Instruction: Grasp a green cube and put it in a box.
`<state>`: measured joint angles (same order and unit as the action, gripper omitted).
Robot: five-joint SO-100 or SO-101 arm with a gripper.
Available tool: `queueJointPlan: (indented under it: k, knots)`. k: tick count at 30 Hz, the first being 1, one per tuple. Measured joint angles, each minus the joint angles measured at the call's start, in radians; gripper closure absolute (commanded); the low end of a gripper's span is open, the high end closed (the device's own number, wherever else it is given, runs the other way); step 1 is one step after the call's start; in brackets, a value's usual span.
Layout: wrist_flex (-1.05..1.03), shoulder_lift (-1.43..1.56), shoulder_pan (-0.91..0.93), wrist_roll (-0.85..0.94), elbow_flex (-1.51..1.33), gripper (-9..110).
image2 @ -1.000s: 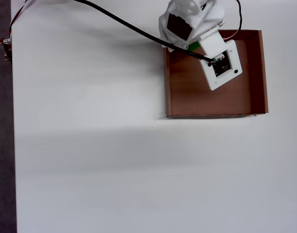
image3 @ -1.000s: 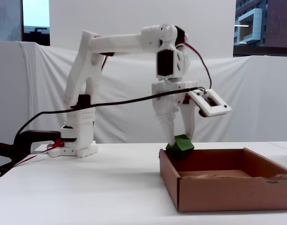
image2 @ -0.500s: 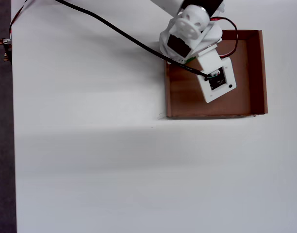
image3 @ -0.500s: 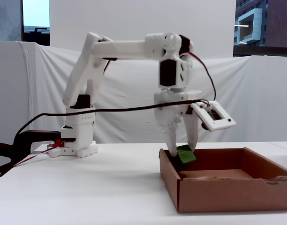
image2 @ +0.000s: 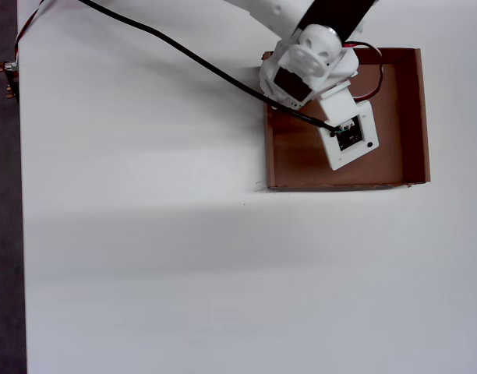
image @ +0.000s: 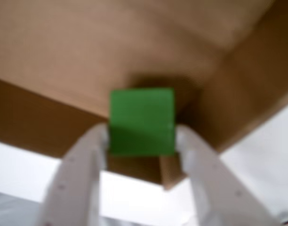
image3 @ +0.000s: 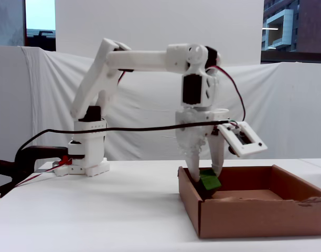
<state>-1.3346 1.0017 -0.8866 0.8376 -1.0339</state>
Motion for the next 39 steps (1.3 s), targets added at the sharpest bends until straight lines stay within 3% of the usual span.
queueJointPlan:
  k: [19, 28, 39]
  knots:
    - [-0.005, 0.006, 0.005, 0.000, 0.000, 80]
    - [-0.103, 0.221, 0.089, -0.009, -0.012, 80]
    - [0.057, 0.790, 0.334, -0.009, -0.690, 80]
